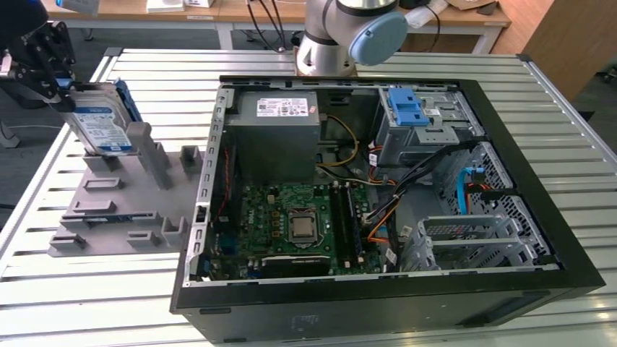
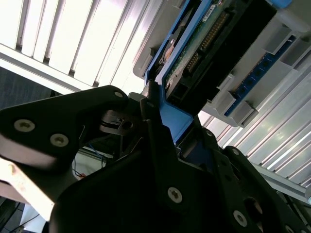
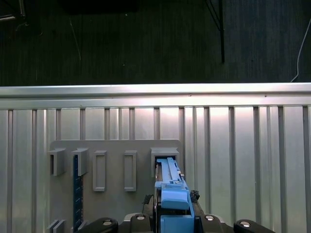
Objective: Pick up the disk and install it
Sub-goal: 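Pick up the disk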
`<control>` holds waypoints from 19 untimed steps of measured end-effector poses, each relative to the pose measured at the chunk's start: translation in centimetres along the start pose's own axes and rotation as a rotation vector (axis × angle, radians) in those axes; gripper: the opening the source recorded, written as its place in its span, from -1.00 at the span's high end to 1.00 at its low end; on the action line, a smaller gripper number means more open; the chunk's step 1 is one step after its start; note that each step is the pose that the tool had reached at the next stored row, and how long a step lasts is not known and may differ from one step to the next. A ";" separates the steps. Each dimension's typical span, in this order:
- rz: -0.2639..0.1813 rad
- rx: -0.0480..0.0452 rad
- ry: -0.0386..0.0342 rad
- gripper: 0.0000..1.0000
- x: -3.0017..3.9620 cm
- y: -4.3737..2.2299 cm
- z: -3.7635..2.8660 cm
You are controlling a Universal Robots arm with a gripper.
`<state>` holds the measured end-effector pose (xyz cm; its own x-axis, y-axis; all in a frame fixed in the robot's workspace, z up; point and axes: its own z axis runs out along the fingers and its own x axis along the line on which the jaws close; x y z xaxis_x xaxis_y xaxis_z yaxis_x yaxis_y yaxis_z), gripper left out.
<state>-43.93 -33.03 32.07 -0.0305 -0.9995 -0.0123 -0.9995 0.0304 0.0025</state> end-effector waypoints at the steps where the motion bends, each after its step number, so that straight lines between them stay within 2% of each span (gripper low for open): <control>1: 0.000 -0.0001 0.0000 0.27 0.00 0.00 -0.01; 19: 0.000 -0.0001 0.0001 0.27 0.00 0.00 -0.22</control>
<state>-43.94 -33.03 32.29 -0.0304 -0.9995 -0.0122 -0.9995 0.0304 0.0027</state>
